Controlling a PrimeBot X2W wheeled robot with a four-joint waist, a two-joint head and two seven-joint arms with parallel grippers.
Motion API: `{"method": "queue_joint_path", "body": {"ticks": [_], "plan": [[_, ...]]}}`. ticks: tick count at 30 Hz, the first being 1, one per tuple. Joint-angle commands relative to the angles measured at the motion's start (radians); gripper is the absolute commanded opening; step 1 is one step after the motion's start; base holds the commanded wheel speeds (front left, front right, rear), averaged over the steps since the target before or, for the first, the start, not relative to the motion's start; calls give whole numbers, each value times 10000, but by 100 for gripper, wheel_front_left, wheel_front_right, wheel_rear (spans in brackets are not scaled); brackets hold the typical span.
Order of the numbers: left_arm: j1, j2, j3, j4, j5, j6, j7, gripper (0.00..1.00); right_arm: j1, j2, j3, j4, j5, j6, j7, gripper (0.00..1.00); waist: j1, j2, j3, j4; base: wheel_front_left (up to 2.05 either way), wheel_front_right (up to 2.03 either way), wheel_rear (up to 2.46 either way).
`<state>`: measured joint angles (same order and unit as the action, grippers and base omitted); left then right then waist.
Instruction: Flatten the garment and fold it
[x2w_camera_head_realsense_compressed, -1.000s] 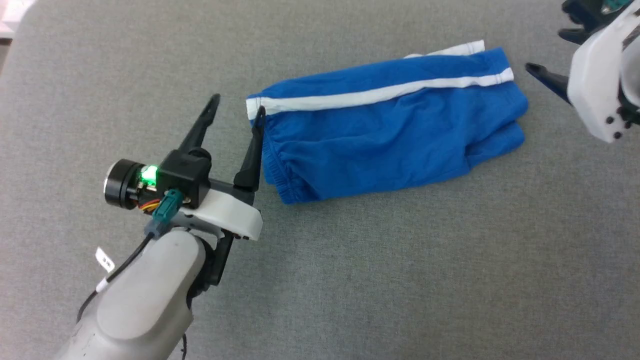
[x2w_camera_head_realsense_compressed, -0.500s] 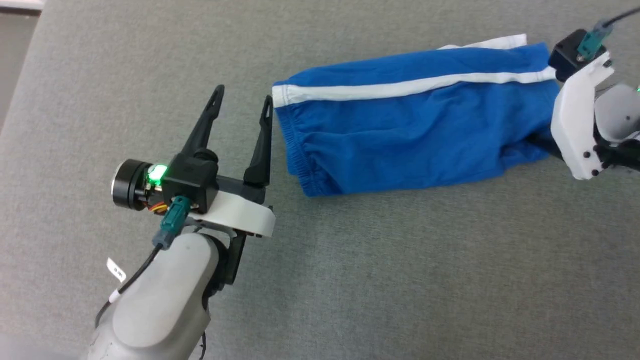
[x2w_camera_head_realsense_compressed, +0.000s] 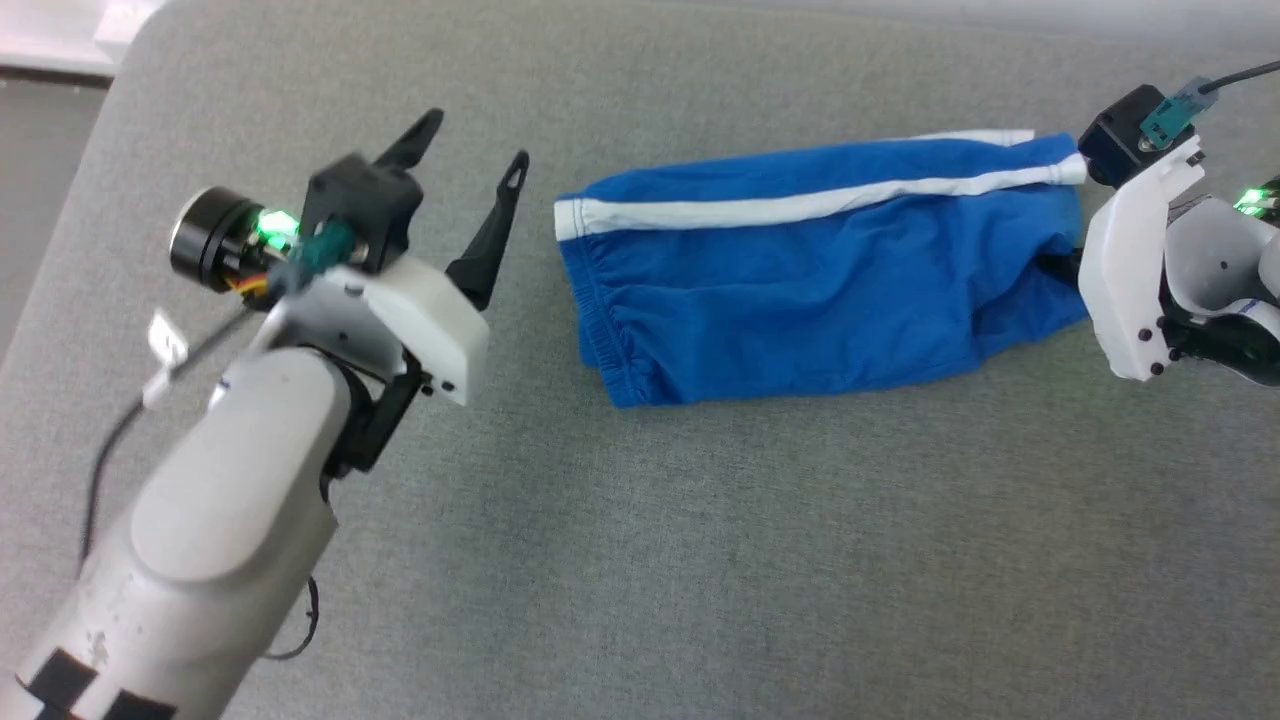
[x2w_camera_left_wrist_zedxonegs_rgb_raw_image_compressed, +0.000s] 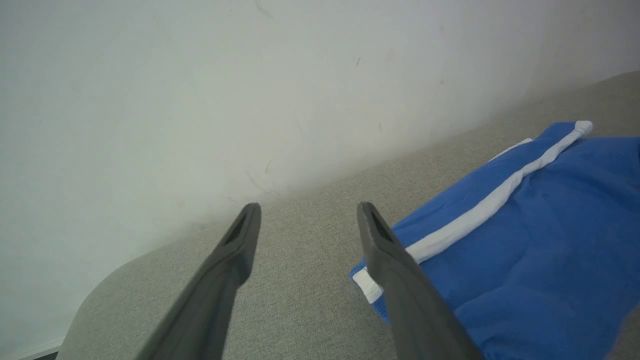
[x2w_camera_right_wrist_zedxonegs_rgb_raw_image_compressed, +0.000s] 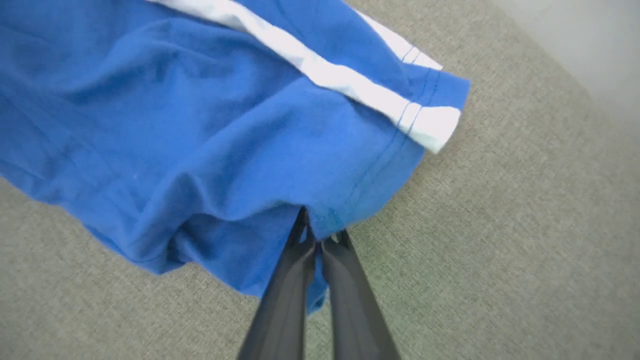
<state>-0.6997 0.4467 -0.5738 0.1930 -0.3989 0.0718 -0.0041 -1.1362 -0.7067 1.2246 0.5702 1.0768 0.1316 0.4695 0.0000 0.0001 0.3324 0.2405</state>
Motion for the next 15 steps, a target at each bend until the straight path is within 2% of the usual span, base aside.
{"method": "queue_joint_path", "body": {"ticks": [1, 4, 6, 10, 15], "plan": [[-227, 85, -143, 109, -247, -297, 624, 100, 136, 10, 22, -25, 85, -9, -149, 0, 0, -1, -330, -236, 0, 0, 0], [-555, 118, -489, 320, -949, -1103, 2298, 100, 165, -42, 107, -144, 71, -9, -430, 0, 0, -1, -423, -392, 0, 0, 0], [-654, 113, -718, 488, -1414, -1434, 3321, 100, 196, -41, 175, -214, 35, -9, -551, 0, 0, -1, -416, -513, 0, 0, 0], [-866, 213, -1422, 741, -1834, -1835, 4682, 100, 211, 47, 278, -275, -86, -9, -790, 0, 0, -1, -261, -728, 0, 0, 0], [-1108, 34, -2208, 1222, -2189, -1978, 5479, 100, 124, 203, 387, -302, -244, -9, -918, 0, 0, -1, 48, -919, 0, 0, 0]]}}
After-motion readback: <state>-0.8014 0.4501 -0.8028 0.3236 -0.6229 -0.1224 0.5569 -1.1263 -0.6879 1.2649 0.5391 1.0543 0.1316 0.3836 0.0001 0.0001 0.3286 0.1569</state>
